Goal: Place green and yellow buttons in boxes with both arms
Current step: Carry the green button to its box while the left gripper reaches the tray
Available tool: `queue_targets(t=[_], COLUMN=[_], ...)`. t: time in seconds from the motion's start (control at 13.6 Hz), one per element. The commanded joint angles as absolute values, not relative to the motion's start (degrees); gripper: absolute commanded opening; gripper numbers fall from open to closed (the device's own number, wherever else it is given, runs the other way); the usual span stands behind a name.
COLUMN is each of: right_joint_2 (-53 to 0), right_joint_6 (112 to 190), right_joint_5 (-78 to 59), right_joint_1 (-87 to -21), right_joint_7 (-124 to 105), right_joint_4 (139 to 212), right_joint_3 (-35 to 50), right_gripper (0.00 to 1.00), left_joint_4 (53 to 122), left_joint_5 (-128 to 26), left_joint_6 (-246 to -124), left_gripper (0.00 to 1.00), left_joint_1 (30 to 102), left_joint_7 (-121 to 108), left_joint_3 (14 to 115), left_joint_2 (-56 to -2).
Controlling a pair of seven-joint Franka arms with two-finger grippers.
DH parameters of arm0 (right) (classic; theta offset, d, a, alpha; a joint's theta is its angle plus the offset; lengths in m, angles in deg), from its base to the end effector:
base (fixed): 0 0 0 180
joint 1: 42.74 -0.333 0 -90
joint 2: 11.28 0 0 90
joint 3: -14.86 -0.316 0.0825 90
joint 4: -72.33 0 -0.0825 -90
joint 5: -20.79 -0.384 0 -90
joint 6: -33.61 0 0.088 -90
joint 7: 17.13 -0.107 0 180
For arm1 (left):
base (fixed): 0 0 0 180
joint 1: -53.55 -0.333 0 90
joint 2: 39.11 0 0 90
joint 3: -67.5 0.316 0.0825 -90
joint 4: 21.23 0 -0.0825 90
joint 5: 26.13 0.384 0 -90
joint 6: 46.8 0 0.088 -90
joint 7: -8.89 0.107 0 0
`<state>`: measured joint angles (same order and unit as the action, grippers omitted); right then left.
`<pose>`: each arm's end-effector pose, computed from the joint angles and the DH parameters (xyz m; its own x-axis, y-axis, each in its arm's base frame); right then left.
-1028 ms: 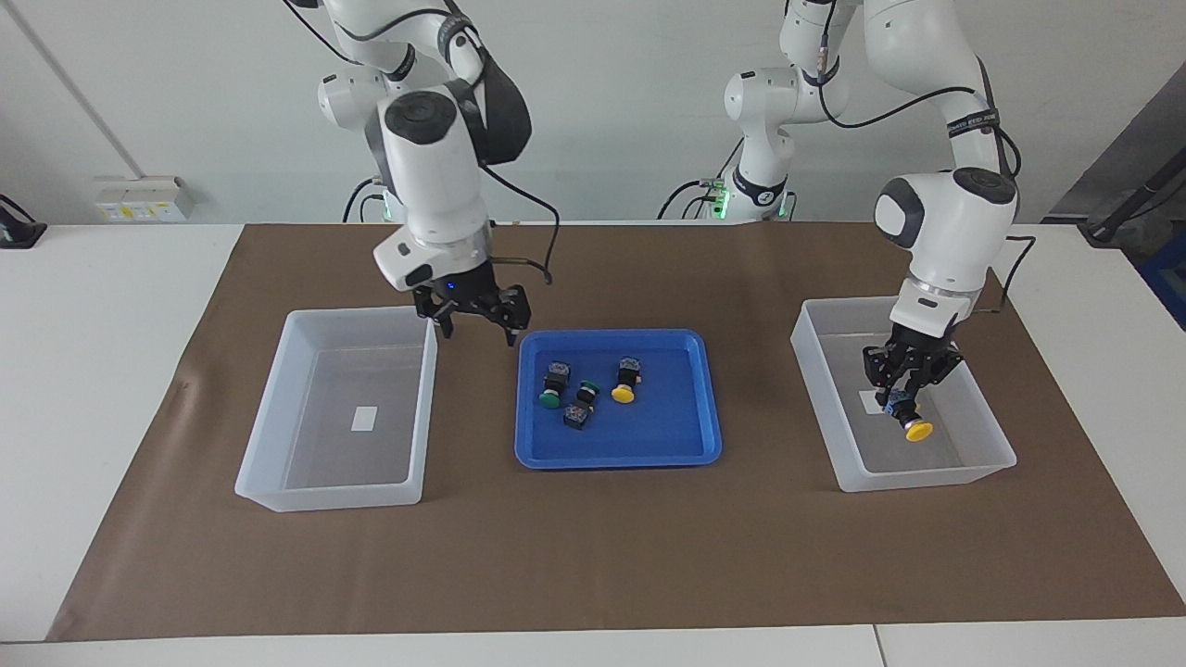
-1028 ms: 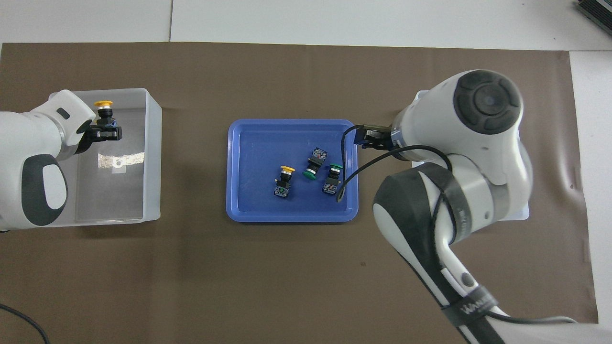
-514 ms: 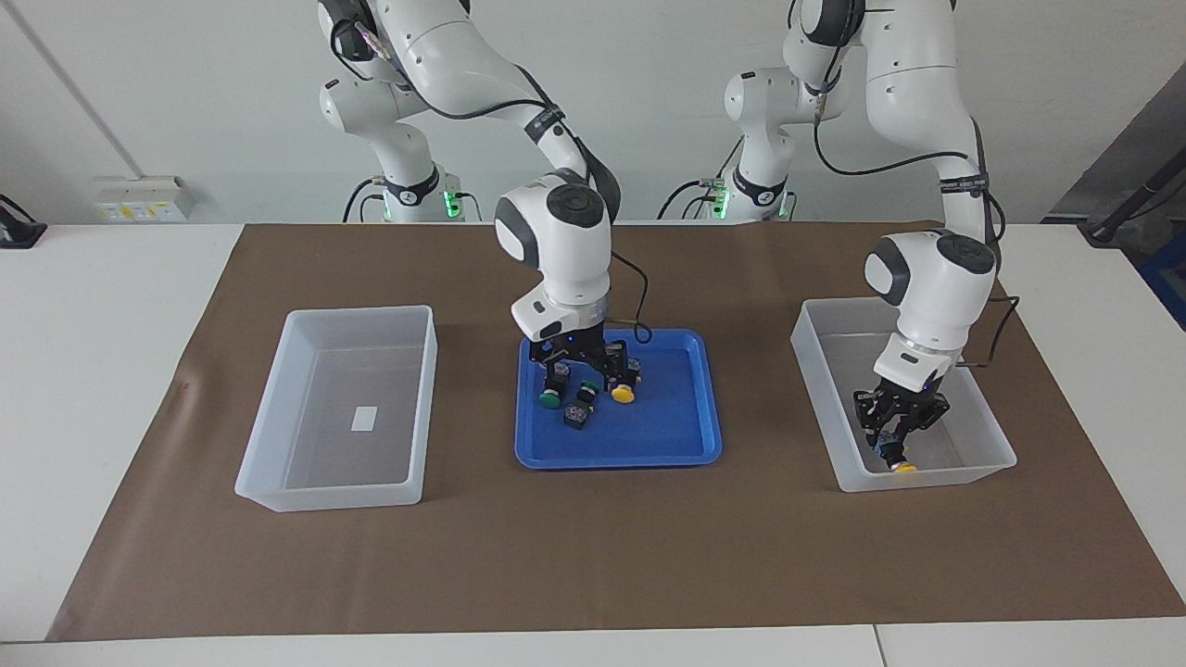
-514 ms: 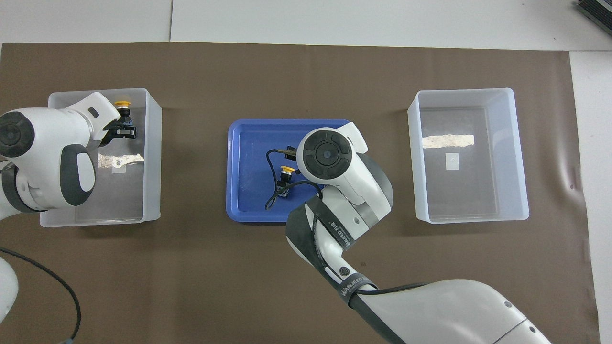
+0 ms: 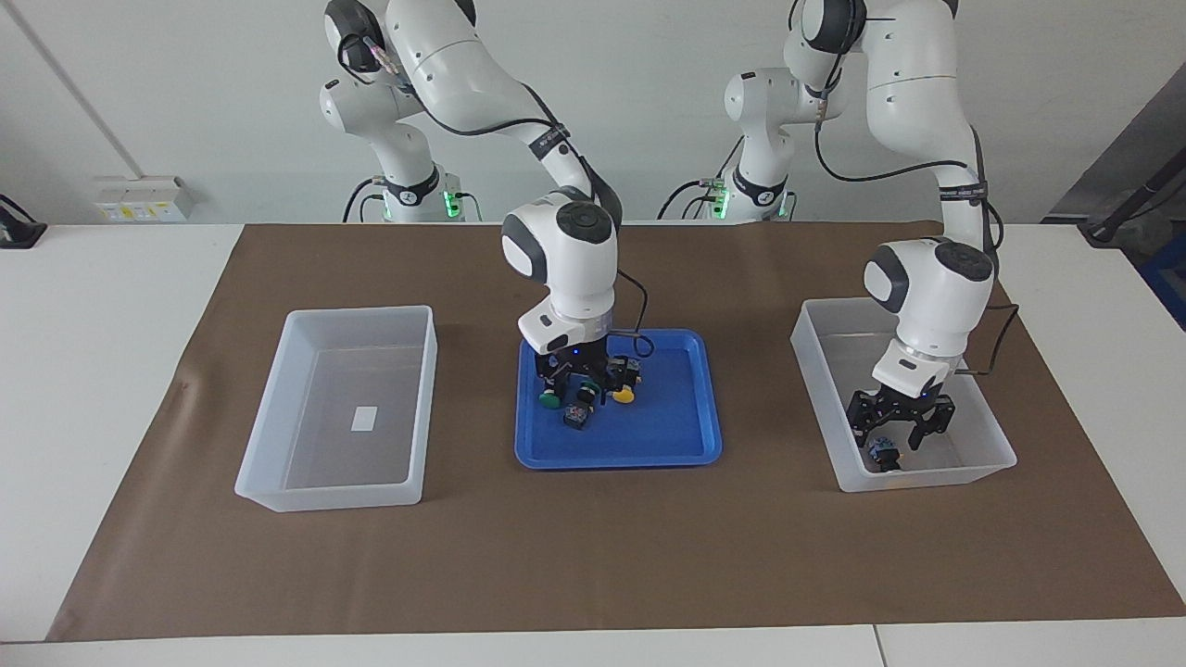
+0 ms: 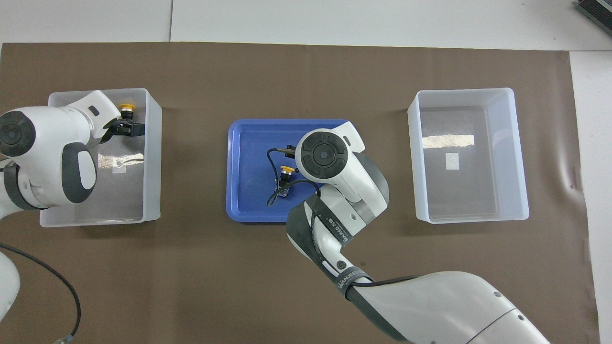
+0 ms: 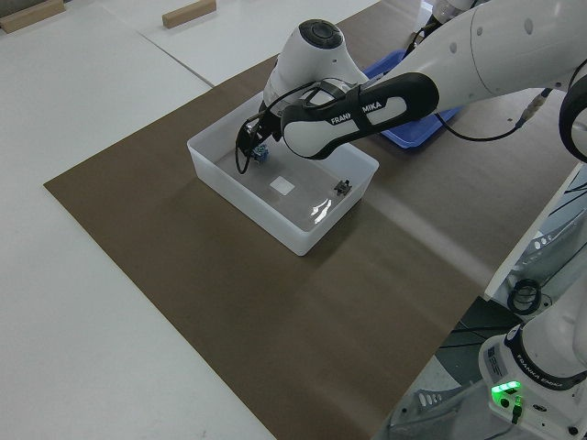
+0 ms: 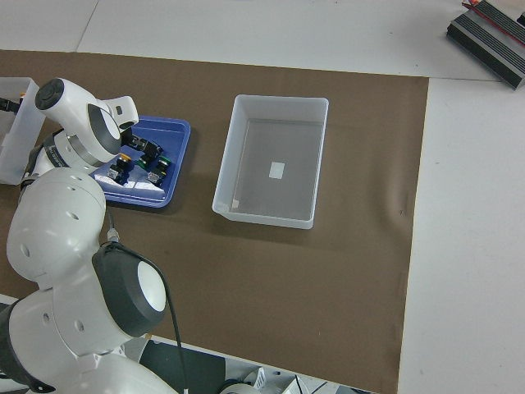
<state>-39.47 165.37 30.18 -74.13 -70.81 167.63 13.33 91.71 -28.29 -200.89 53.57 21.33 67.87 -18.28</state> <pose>0.5826 0.3704 0.3365 0.9479 -0.2619 0.1813 -0.2593 -0.9650 -0.0379 0.6435 0.0049 0.3232 0.9220 -0.1777 0.3441 -0.1709 -0.9840 -0.0504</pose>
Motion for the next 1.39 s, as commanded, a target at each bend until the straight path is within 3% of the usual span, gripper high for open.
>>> queue_targets(t=[0.0, 0.59, 0.66, 0.73, 1.03, 1.32], right_joint_2=[-40.98, -42.04, -41.96, -41.87, -39.25, -28.18], right_joint_6=[167.29, 169.92, 169.67, 168.97, 162.82, 150.11], right_joint_5=[30.81, 31.34, 31.34, 30.99, 31.25, 30.81], right_joint_1=[-74.2, -74.38, -74.47, -74.55, -73.68, -66.57], right_joint_7=[-71.53, -72.59, -72.5, -73.46, -75.93, -60.69], right_joint_4=[167.51, 170.76, 170.59, 169.72, 164.8, 164.88], right_joint_3=[13.1, 13.19, 13.19, 13.1, 13.36, 13.36], right_gripper=[0.67, 0.66, 0.44, 0.0, 0.0, 0.0], left_joint_4=[91.71, 92.23, 92.41, 92.85, 96.71, 102.68], left_joint_5=[-29.38, -29.38, -29.38, -29.38, -29.38, -29.38], left_joint_6=[-194.4, -173.72, -173.62, -174.23, -180.18, -188.72], left_gripper=[1.0, 1.0, 1.0, 1.0, 1.0, 1.0], left_joint_1=[53.46, 59.78, 61.36, 63.11, 72.25, 79.38], left_joint_7=[22.43, 18.4, 16.65, 15.15, 12.33, 10.39], left_joint_3=[67.68, 67.41, 67.41, 67.41, 67.33, 67.33], left_joint_2=[-24.14, -37.26, -37.35, -37.44, -38.23, -38.32])
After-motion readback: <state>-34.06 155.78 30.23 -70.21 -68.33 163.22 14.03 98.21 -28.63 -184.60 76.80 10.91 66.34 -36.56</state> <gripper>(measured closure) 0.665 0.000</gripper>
